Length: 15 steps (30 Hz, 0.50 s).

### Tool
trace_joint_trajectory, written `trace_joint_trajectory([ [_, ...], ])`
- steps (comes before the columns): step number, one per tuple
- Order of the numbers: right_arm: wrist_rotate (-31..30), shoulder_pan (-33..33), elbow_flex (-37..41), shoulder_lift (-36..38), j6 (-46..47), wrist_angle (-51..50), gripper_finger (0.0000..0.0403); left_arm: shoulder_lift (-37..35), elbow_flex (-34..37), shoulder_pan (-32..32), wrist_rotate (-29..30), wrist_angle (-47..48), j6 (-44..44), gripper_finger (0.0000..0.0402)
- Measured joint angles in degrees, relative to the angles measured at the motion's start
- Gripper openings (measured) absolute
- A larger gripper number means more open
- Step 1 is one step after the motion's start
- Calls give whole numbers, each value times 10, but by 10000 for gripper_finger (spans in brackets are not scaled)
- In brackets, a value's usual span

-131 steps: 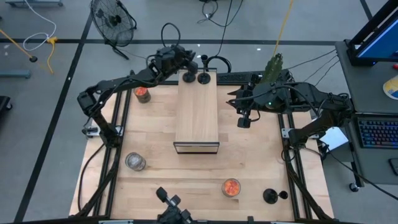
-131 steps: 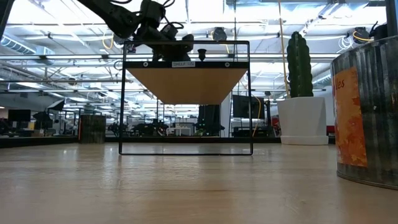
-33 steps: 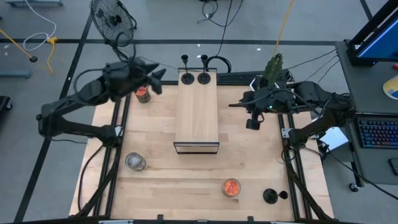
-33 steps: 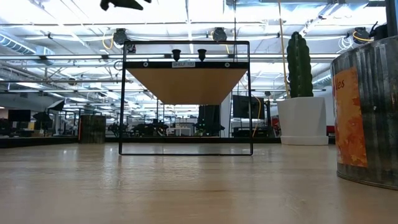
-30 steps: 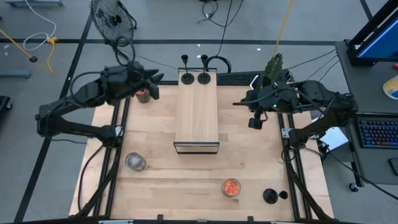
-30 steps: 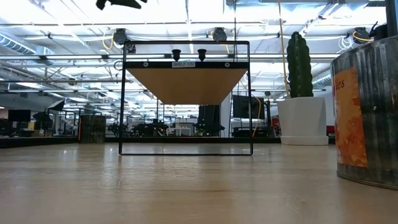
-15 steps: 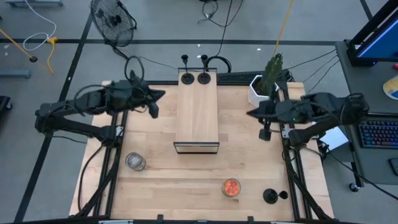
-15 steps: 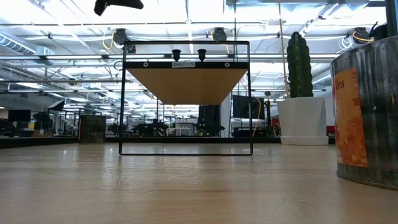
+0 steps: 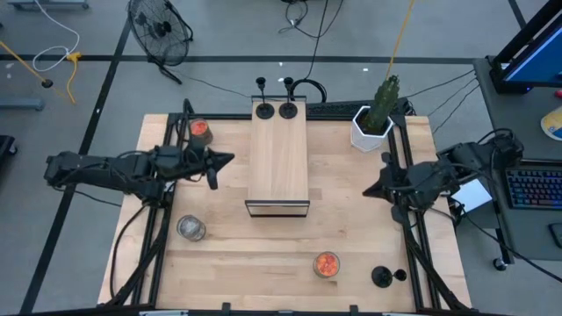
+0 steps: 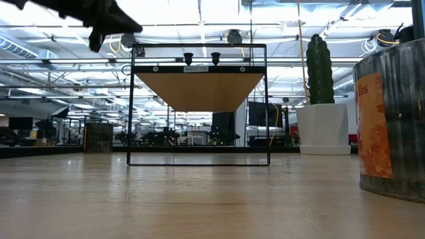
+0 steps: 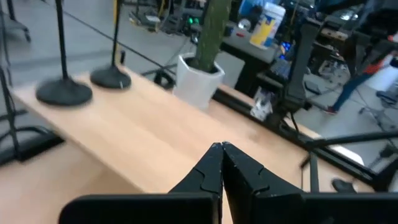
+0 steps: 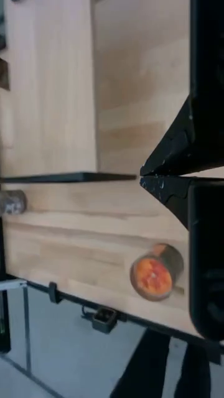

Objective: Pick & Place candle stick holders
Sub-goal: Put the black candle holder on the shelf

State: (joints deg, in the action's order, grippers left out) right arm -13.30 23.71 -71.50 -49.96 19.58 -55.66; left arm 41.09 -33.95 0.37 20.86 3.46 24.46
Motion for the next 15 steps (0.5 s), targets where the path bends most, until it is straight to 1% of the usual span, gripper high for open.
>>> trace_joint_trajectory([
  [5,-18,34,61,21,18,62,1,-22,46,19,1,-16,33,11],
  [9,-19,52,107,33,25,107,1,-21,54,27,0,-17,27,4],
  [15,-19,69,119,45,37,114,1,-17,54,28,0,-19,45,26],
])
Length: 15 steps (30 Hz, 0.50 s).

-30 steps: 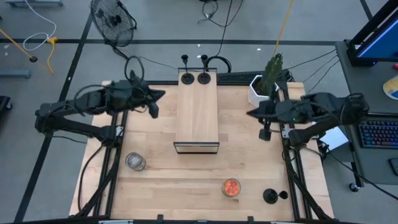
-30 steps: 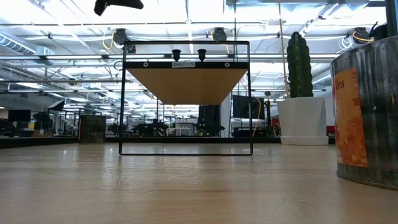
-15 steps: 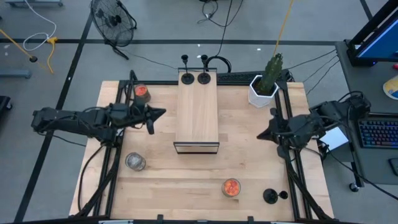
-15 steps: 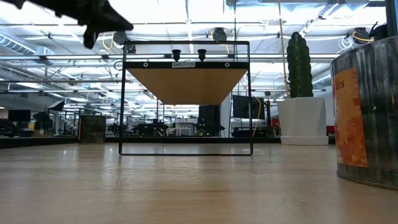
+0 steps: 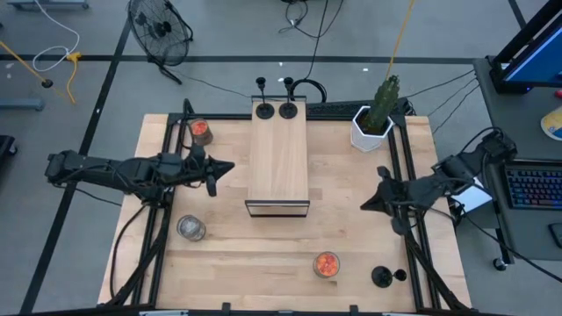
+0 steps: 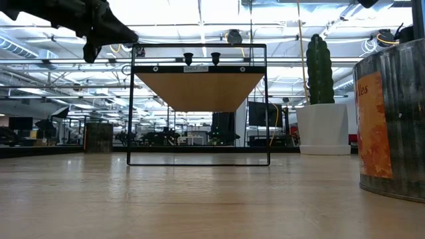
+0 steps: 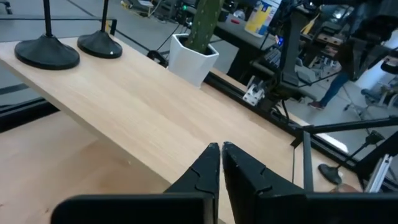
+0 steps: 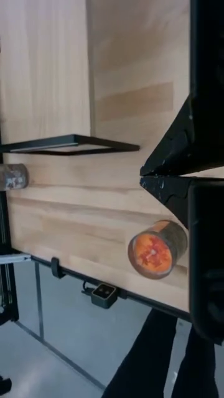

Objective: Pick & Place candle stick holders
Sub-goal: Put the black candle holder on the shelf

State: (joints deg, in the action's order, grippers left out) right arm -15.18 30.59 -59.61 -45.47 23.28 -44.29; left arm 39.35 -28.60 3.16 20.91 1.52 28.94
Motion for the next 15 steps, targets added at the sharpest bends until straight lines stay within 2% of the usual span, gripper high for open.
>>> trace_joint_trajectory([
  [9,3,4,0,1,4,-1,6,0,0,0,-1,-14,8,31],
  [15,5,8,0,0,-29,-6,3,-1,0,0,-87,-19,-45,31],
])
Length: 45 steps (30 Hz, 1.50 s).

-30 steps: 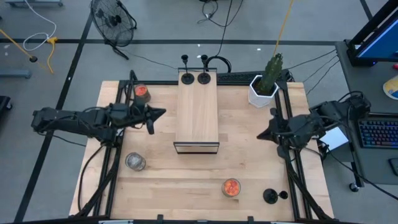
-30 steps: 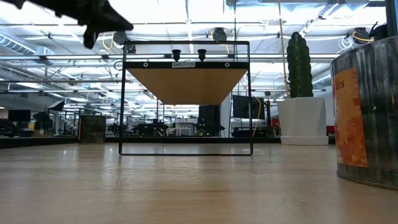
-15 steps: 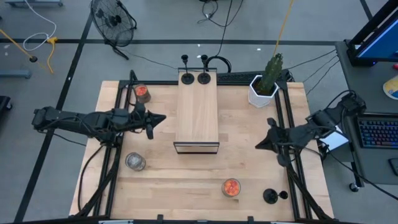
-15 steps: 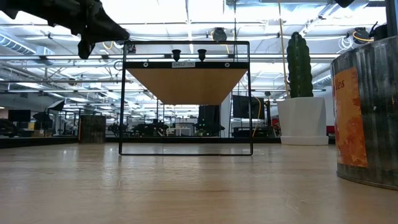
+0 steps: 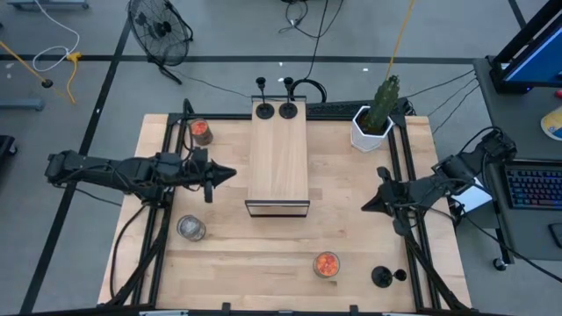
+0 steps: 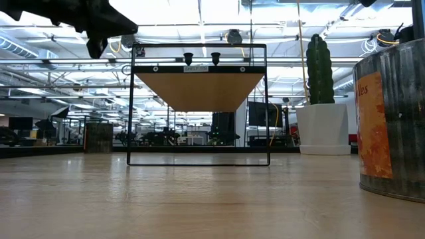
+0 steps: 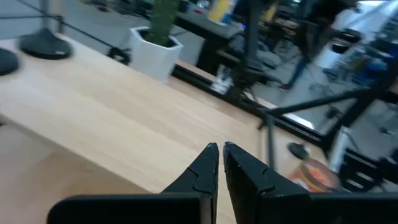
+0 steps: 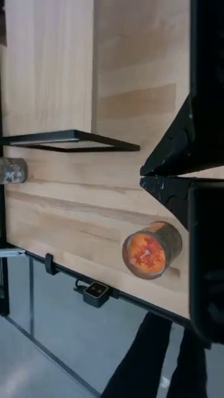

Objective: Pick & Place candle stick holders
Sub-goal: Put the black candle holder on the shelf

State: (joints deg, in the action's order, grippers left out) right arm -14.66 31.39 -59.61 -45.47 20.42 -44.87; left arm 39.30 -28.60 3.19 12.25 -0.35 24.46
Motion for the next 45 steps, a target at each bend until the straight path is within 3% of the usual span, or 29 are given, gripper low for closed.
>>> trace_joint_trajectory([
  [5,14,45,0,-3,3,-3,1,0,5,1,-23,0,-13,31],
  [10,34,128,0,-22,64,-8,1,-6,27,1,-44,-11,-8,31],
  [15,74,201,-14,-48,173,-29,0,-23,60,1,-49,-51,-2,31],
  [21,107,252,-88,-95,315,-121,0,-30,69,1,-49,-59,1,31],
  [24,131,262,-116,-122,394,-152,0,-30,69,1,-49,-58,-3,31],
  [32,270,262,-120,-169,594,-158,6,-30,69,1,-48,-65,-21,31],
  [39,278,262,-121,-159,653,-148,32,-30,69,1,-47,-91,-61,31],
  [45,267,262,-121,-154,681,-190,24,-30,69,1,-54,-88,-57,31],
])
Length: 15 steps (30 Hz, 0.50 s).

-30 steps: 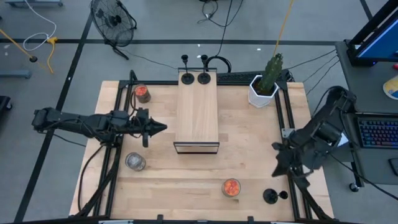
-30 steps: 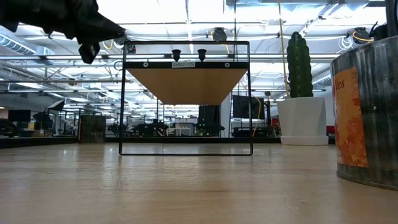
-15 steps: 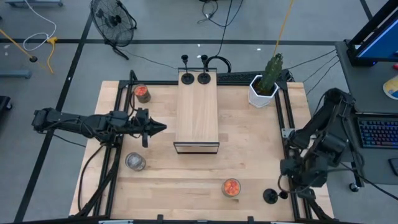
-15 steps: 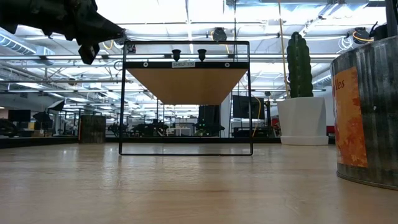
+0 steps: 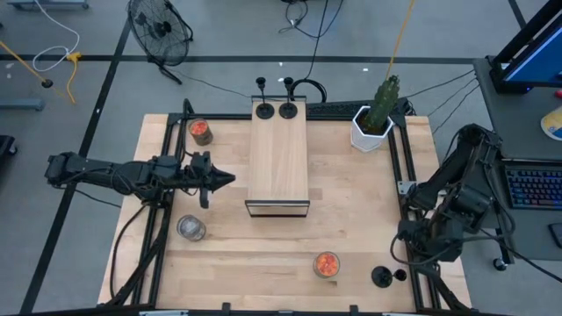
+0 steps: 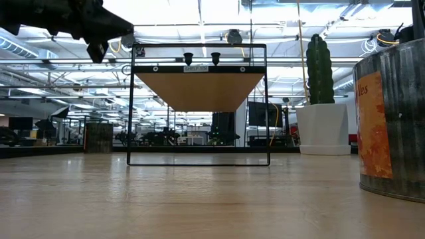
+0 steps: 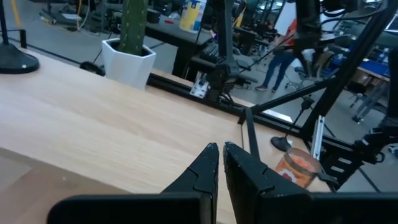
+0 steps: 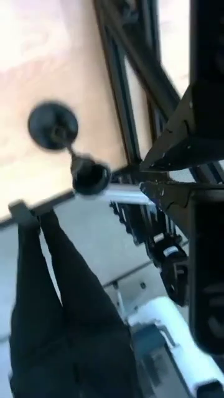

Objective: Pick & Place candle stick holders
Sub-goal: Put the black candle holder on the shelf

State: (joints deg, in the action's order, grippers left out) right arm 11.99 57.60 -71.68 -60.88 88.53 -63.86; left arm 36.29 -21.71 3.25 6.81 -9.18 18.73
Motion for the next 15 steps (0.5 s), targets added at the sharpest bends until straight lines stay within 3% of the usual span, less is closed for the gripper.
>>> trace_joint_trajectory([
  [9,1,0,0,0,8,-7,1,0,0,0,-9,0,9,31],
  [15,-1,0,0,0,39,-7,25,0,0,0,-9,1,9,31],
])
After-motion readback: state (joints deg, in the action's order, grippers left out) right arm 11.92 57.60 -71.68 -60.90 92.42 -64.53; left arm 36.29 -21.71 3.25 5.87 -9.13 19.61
